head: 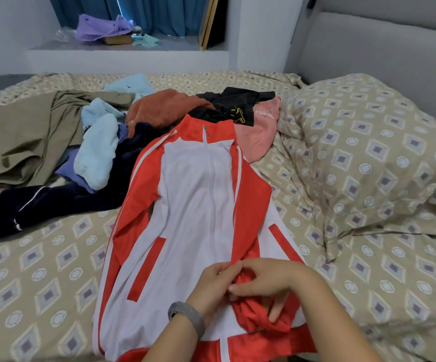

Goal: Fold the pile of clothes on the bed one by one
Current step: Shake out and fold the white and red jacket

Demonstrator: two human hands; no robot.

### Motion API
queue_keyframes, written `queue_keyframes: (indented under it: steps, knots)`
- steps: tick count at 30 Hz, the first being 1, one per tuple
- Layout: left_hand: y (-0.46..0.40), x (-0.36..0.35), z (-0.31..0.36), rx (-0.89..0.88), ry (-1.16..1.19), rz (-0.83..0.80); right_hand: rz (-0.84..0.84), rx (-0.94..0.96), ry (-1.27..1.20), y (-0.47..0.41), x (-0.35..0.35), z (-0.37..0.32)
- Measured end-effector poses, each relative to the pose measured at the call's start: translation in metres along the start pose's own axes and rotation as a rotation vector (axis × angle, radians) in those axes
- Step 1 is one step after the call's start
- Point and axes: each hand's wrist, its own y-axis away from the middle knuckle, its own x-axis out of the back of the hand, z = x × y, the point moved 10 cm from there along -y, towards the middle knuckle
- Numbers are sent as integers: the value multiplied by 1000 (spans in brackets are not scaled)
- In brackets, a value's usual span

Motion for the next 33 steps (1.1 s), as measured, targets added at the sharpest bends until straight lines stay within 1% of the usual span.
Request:
queue_keyframes:
  steps: [1, 2, 5, 6, 7, 8, 10, 11, 12, 14, 15, 16, 18, 19, 20, 23, 25, 26, 27, 29, 31, 32, 33]
  knots:
    - [-1, 2, -1, 0, -3, 11, 54, 10, -45, -1, 12, 2]
    - [-1, 2, -1, 6, -9, 7, 158, 34, -99, -3, 31, 5]
    - [-4, -1, 5, -2, -39, -13, 623, 43, -310, -8, 97, 28]
    - [-6, -2, 9, -25, -77, -16, 737, 18, -355, -8, 111, 36]
    - [-7, -5, 12, -67, -143, -39, 775, -6, -412, -11, 117, 42]
    - [-8, -11, 16, -126, -229, -76, 756, -22, -489, -17, 120, 47]
    - [-7, -26, 21, -245, -460, -169, 599, -31, -675, -30, 109, 48]
    - [-7, -32, 22, -290, -567, -205, 523, -25, -703, -35, 103, 46]
    - [-10, -36, 19, -324, -632, -230, 472, -21, -674, -41, 100, 45]
    - [-17, -38, 15, -350, -661, -208, 448, -13, -602, -49, 101, 45]
    - [-22, -32, 14, -323, -609, -135, 452, 11, -623, -51, 104, 43]
    - [-29, -22, 10, -249, -503, -44, 443, 55, -716, -51, 106, 40]
    - [-37, -9, 1, -101, -368, 51, 387, 210, -1032, -46, 113, 28]
    - [-39, -10, -1, -61, -355, 20, 353, 276, -1183, -42, 117, 24]
    - [-40, -17, -2, -45, -322, -53, 317, 311, -1299, -37, 119, 20]
    - [-27, -50, 4, -80, -255, -327, 247, 333, -1474, -29, 116, 18]
    - [-15, -62, 7, -131, -223, -388, 234, 410, -1551, -25, 116, 24]
    - [-11, -63, 9, -151, -206, -378, 204, 438, -1596, -22, 113, 27]
    - [-9, -62, 11, -180, -200, -350, 179, 453, -1613, -17, 109, 31]
    - [-3, -56, 20, -256, -194, -251, 149, 438, -1524, -5, 94, 35]
    - [1, -47, 27, -304, -142, -127, 145, 336, -1285, 11, 71, 39]
    - [3, -43, 29, -304, -74, -80, 144, 293, -1143, 20, 57, 42]
    - [7, -43, 28, -281, 19, -68, 148, 277, -1017, 28, 46, 46]
